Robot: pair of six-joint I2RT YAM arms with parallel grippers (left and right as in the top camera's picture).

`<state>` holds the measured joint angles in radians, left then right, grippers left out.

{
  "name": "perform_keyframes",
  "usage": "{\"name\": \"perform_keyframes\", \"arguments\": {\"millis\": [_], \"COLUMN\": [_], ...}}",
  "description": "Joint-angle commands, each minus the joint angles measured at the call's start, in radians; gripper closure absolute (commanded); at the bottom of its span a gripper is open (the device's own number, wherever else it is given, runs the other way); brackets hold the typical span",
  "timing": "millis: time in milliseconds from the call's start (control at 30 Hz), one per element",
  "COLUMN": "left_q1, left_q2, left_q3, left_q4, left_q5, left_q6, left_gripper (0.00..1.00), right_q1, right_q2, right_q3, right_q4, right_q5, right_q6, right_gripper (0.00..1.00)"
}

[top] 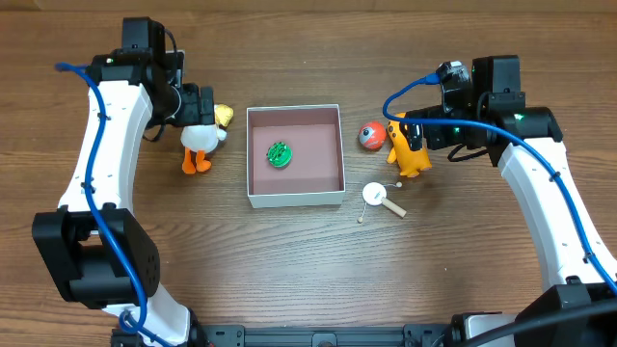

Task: Pack container
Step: 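Move the left gripper down onto the white plush duck, then grasp the white plush duck with the left gripper and lift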

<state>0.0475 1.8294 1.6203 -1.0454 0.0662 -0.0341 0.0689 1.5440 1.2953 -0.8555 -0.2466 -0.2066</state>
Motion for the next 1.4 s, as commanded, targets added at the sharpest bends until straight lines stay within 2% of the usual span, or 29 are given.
{"name": "perform_keyframes", "arguments": {"millis": [0, 267, 533, 667, 700, 733, 833, 900, 1100, 1367], "left_q1": [-0.005, -0.005, -0.005, -0.005, -0.005, -0.005, -0.005, -0.005, -0.005, -0.049], "left_q2": [0.021, 0.095, 0.213, 0.218, 0.217, 0.216, 0.216, 0.216, 0.216, 0.216], "left_q3": [-0.058, -0.184, -0.188, -0.18, -0.171, -0.159, -0.102, -0.05, 0.158, 0.424], "left_q4": [0.082, 0.223, 0.223, 0.223, 0.218, 0.207, 0.146, 0.087, -0.114, -0.362], "left_q5": [0.021, 0.02, 0.021, 0.02, 0.021, 0.021, 0.021, 0.02, 0.021, 0.058], "left_q6": [0.084, 0.084, 0.083, 0.083, 0.082, 0.082, 0.079, 0.079, 0.052, 0.005], "left_gripper": [0.02, 0.03, 0.07, 0.2, 0.28, 0.42, 0.71, 0.82, 0.87, 0.89], "right_q1": [0.001, 0.001, 0.001, 0.001, 0.001, 0.001, 0.001, 0.001, 0.001, 0.001], "right_q2": [0.004, 0.004, 0.004, 0.004, 0.004, 0.004, 0.004, 0.004, 0.004, 0.004], "right_q3": [0.014, 0.014, 0.014, 0.014, 0.014, 0.014, 0.014, 0.014, 0.014, 0.014], "right_q4": [0.005, 0.005, 0.005, 0.005, 0.005, 0.006, 0.005, 0.005, 0.005, 0.005], "right_q5": [0.002, 0.002, 0.002, 0.002, 0.002, 0.002, 0.003, 0.002, 0.002, 0.002], "right_q6": [-0.003, -0.003, -0.003, -0.003, -0.003, -0.003, -0.003, -0.003, -0.003, -0.003], "right_gripper": [0.0, 0.0, 0.0, 0.0, 0.0, 0.0, 0.0, 0.0, 0.0, 0.0]}}
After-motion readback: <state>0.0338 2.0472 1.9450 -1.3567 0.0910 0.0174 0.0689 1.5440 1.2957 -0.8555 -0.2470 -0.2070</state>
